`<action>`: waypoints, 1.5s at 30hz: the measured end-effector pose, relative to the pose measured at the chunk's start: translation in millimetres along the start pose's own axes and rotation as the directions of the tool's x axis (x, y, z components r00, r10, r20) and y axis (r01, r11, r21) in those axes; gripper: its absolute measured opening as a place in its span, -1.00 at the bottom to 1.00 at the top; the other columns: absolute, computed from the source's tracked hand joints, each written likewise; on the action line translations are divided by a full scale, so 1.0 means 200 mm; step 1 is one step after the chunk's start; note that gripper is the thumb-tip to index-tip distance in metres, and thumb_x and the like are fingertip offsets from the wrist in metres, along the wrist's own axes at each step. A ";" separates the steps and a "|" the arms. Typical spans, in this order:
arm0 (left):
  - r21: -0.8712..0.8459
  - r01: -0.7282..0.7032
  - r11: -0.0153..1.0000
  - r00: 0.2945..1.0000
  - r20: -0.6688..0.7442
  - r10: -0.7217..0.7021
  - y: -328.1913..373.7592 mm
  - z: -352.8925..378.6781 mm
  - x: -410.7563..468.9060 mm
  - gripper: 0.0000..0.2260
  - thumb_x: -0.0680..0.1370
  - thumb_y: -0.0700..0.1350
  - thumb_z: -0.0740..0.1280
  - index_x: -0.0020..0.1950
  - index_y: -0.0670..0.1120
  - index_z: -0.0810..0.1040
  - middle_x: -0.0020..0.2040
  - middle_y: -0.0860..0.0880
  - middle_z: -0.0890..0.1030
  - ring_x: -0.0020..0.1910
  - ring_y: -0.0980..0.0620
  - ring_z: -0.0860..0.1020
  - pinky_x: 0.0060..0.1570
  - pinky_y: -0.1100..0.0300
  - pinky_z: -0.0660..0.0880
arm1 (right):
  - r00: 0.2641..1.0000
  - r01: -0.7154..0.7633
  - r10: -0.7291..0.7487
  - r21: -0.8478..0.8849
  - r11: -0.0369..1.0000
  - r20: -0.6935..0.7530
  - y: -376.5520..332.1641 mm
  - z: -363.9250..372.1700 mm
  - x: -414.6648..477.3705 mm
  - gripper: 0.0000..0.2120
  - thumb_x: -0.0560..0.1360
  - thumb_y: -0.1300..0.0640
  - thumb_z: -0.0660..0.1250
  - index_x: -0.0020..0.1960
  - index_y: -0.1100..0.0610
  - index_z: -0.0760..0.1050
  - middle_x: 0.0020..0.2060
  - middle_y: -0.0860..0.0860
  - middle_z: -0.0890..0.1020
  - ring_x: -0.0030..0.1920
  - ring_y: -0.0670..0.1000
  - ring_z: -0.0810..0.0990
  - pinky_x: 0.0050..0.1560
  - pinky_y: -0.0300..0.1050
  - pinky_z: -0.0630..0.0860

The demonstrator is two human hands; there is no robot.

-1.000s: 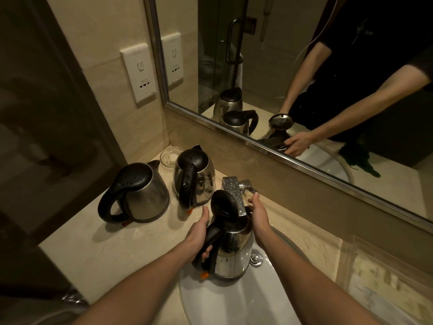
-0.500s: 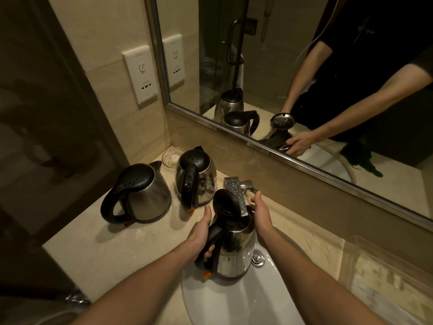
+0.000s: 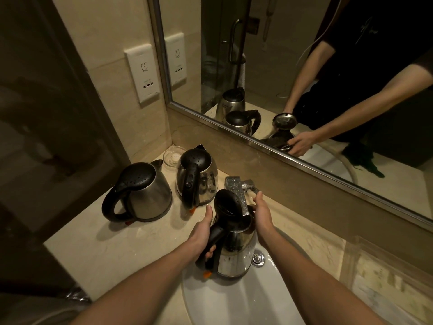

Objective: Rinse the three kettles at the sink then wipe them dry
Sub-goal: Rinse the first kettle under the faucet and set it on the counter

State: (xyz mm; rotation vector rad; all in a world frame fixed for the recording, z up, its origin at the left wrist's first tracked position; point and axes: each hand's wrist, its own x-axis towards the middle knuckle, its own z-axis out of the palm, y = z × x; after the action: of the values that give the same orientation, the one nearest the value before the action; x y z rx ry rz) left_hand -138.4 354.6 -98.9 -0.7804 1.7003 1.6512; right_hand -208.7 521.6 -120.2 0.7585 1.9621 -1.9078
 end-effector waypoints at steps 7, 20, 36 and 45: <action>0.011 0.011 1.000 1.000 0.013 -0.011 0.00 -0.01 0.01 -0.14 0.47 0.55 -0.09 -0.04 -0.20 0.58 -0.51 -0.11 0.43 -0.59 -0.01 0.40 -0.49 0.21 0.37 | 1.000 -0.012 0.012 -0.006 1.000 -0.014 -0.01 0.00 0.00 0.15 0.11 -0.67 0.00 0.52 -0.02 0.31 0.45 0.08 0.43 0.44 0.19 0.39 0.44 0.31 0.28; 0.000 0.001 1.000 1.000 0.009 -0.001 -0.02 -0.01 0.01 -0.08 0.48 0.54 -0.09 0.11 -0.26 0.60 -0.52 -0.10 0.43 -0.59 -0.02 0.40 -0.50 0.21 0.38 | 1.000 -0.016 0.016 -0.008 1.000 0.007 -0.01 0.00 -0.01 0.04 0.23 -0.60 0.01 0.52 0.00 0.31 0.46 0.08 0.42 0.45 0.17 0.37 0.45 0.29 0.27; -0.010 -0.018 1.000 1.000 0.005 0.018 -0.01 0.00 -0.01 -0.17 0.49 0.54 -0.09 0.01 -0.17 0.57 -0.52 -0.10 0.42 -0.60 -0.01 0.39 -0.51 0.23 0.36 | 1.000 0.000 0.000 -0.008 1.000 0.025 -0.03 0.00 -0.01 0.07 0.18 -0.63 0.02 0.49 0.00 0.35 0.42 0.08 0.46 0.41 0.17 0.42 0.43 0.28 0.30; -0.010 -0.020 1.000 1.000 -0.007 0.020 -0.01 0.01 -0.01 -0.17 0.48 0.54 -0.09 0.11 -0.13 0.57 -0.51 -0.11 0.42 -0.60 -0.01 0.38 -0.52 0.24 0.36 | 1.000 -0.009 0.009 0.007 1.000 0.027 -0.04 0.01 -0.01 -0.05 0.27 -0.57 0.03 0.46 -0.01 0.39 0.41 0.07 0.47 0.41 0.15 0.42 0.43 0.27 0.29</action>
State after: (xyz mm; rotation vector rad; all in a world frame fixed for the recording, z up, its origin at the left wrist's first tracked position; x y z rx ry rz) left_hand -135.3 356.3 -99.6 -0.7774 1.7111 1.6742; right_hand -210.5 520.2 -112.7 0.7386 1.9338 -1.9103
